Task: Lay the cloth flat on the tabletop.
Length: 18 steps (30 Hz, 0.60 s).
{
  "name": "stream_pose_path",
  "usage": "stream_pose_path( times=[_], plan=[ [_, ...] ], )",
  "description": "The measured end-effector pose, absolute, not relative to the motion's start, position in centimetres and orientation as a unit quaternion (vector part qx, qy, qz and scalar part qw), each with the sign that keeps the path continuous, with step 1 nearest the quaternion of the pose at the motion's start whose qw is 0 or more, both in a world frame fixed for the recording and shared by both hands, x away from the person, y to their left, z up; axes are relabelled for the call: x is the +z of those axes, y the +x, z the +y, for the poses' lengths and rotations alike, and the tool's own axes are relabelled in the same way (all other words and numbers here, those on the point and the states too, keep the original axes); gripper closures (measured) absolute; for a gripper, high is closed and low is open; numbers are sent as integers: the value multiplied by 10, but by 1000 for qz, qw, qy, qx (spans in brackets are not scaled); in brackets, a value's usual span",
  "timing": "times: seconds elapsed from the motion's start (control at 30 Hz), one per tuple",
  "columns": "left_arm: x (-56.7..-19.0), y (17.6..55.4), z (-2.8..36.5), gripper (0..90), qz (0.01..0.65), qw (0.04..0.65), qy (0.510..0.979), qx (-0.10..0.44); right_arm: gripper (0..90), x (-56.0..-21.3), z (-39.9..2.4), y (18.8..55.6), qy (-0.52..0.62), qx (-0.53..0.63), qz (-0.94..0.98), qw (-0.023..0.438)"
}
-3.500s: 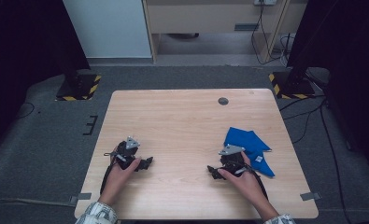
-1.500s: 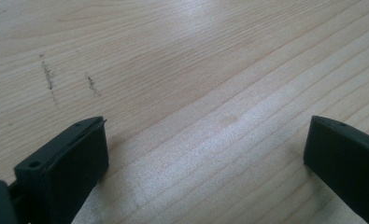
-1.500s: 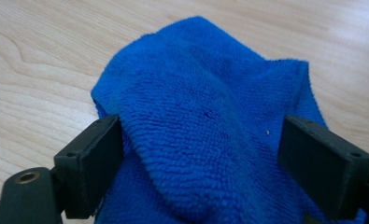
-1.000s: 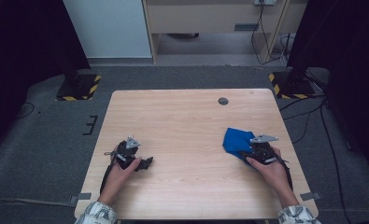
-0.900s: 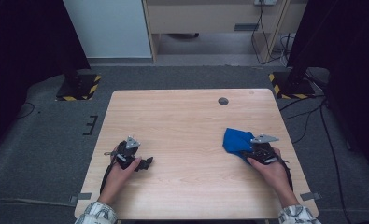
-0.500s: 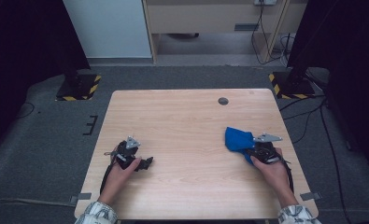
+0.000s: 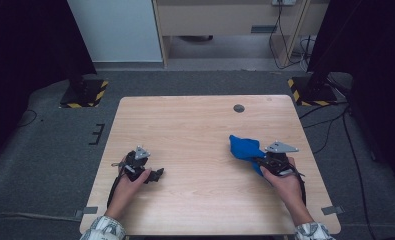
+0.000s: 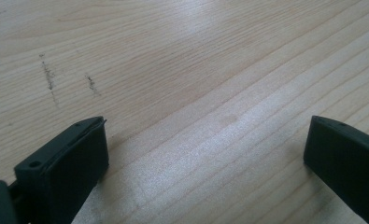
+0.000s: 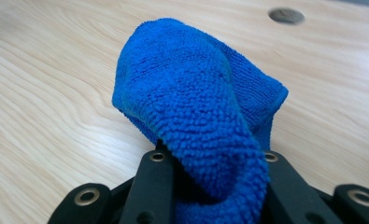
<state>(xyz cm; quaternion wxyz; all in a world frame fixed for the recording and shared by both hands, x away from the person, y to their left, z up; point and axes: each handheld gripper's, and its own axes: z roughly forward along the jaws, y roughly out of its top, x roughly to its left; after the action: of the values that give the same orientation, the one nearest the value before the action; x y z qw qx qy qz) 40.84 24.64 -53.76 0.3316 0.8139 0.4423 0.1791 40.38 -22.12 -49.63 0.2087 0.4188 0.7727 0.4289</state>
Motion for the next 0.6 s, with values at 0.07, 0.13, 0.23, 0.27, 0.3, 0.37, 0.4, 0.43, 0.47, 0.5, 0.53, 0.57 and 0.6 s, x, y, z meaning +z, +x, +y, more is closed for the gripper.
stream_pose_path(
  times=[0.07,0.13,0.23,0.27,0.3,0.37,0.4,0.43,0.47,0.5,0.53,0.57,0.6],
  plan=[
    [-538,408,246,0,442,331,814,179,772,-493,-214,401,411,433,775,208],
    [-538,408,246,0,442,332,814,179,772,-491,-209,400,403,437,777,208],
    [-538,408,246,0,442,331,814,179,772,-489,-204,398,399,441,777,206],
    [-538,408,246,0,442,331,814,179,772,-488,-201,397,398,445,775,205],
    [-538,408,246,0,442,332,814,179,772,-487,-201,397,397,446,776,204],
    [-538,408,246,0,442,332,814,179,772,-485,-199,396,397,449,774,205],
    [-538,408,246,0,442,332,814,179,772,-485,-199,396,397,449,774,205],
    [-538,408,246,0,442,332,814,179,772,-483,-198,395,398,453,772,202],
    [-538,408,246,0,442,332,814,179,772,-482,-197,394,397,456,770,202],
    [-538,408,246,0,442,332,814,179,772,-480,-196,393,396,458,769,204],
    [-538,408,246,0,442,332,814,179,772,-478,-194,393,395,461,768,204],
    [-538,408,246,0,442,332,814,179,772,-476,-193,392,394,465,767,204],
    [-538,408,246,0,442,332,814,179,772,-474,-192,392,391,467,766,206]
  ],
)
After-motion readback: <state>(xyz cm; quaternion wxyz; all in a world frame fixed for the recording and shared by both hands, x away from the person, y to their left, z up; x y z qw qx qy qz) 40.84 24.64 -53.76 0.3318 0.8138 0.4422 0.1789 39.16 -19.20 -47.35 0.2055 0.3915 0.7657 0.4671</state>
